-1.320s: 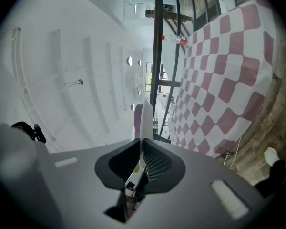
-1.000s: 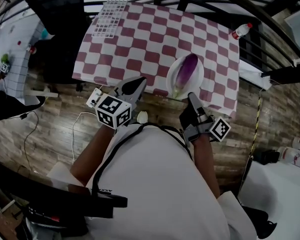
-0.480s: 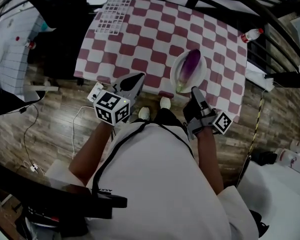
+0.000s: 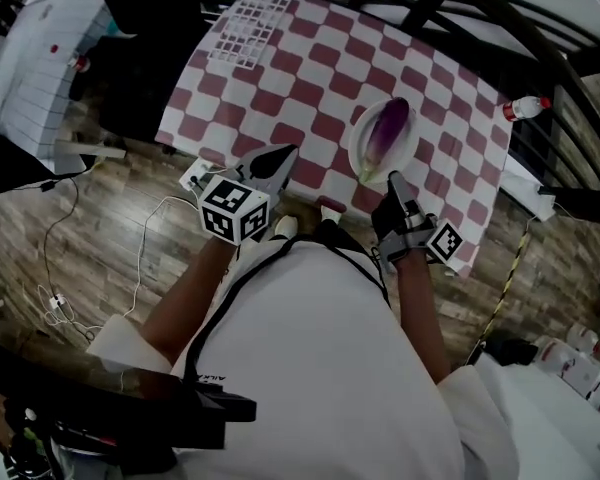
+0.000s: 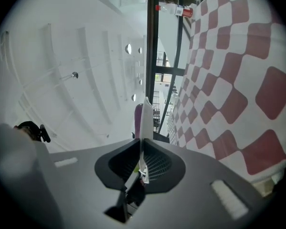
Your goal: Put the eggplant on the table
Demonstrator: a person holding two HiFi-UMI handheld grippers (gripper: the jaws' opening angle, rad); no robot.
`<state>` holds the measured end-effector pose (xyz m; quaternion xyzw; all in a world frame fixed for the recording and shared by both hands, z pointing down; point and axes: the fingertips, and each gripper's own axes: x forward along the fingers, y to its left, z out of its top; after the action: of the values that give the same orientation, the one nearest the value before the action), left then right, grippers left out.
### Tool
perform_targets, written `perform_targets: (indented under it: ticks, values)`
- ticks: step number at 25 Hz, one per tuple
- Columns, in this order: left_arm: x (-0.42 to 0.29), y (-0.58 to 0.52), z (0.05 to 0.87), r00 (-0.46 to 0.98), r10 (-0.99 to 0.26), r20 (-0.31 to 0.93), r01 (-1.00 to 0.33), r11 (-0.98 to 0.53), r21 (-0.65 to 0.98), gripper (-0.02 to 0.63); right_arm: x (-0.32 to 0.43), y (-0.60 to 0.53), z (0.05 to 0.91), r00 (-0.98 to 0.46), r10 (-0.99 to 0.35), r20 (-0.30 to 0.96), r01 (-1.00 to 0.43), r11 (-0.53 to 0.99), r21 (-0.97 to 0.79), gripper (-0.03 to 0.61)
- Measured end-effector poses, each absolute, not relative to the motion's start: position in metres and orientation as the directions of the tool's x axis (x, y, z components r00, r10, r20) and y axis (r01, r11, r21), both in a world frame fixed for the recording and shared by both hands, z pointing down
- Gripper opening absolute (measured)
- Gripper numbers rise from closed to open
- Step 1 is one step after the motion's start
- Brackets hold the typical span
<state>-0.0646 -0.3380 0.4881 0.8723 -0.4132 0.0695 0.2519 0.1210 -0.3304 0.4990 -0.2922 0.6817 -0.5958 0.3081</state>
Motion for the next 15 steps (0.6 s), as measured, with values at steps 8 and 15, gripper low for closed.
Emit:
perform_targets:
  ticks: [8,15]
  values:
    - [-0.047,-0.357,0.501,0.611,-0.707,0.356,-0.786,-0.488,0.379,0.006,0.127,-0.369,0.532,-0.695,-0.715,-0.069,-0.034,0.129,-0.991,0.032]
    - [-0.038,-0.363,0.509,0.579,-0.710,0.402,-0.813,-0.462,0.354,0.005,0.130,-0.389,0.583,-0.742,-0.670,-0.039,-0.036,0.097,-0.995,0.032]
